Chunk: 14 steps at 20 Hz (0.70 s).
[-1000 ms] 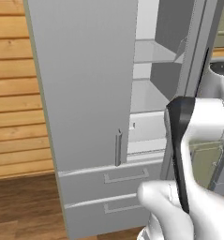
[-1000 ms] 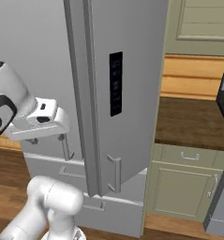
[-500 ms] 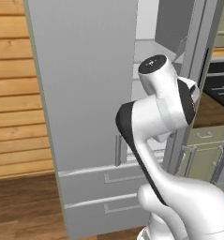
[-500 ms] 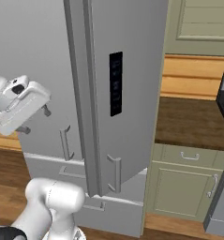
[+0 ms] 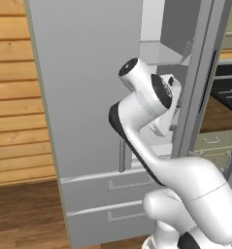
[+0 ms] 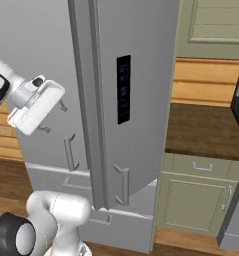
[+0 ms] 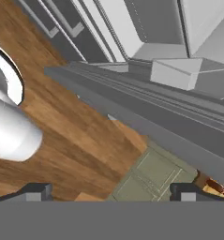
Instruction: Take the strawberry from the fridge and place it on top of the pancake, located on the dining counter.
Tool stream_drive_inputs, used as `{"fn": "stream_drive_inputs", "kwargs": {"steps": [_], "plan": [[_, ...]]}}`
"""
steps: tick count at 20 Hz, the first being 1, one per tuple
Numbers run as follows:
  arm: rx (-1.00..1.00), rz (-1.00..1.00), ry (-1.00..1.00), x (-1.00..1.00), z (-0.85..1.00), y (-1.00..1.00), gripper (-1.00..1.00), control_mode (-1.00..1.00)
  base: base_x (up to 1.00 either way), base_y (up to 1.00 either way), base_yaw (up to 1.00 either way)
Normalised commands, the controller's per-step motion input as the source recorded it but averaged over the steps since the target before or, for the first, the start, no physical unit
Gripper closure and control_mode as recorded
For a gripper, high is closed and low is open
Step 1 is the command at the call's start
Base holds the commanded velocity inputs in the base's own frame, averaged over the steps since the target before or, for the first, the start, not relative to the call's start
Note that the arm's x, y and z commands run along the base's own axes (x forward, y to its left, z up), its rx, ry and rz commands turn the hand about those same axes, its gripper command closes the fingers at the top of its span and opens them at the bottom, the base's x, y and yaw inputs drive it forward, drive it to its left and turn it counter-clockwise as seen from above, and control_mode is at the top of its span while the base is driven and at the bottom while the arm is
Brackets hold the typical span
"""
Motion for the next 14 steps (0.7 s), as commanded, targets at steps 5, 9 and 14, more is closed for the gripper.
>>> {"fn": "stream_drive_inputs", "kwargs": {"steps": [5, 9, 14], "plan": [[-0.09, 0.02, -0.02, 0.68, -0.28, -0.07, -1.0, -1.0, 0.0, 0.0, 0.0], [-0.07, 0.07, -0.03, 0.75, -0.21, -0.27, -1.0, -1.0, 0.0, 0.0, 0.0], [-0.1, 0.06, 0.0, 0.82, -0.08, -0.24, -1.0, -1.0, 0.0, 0.0, 0.0]]}}
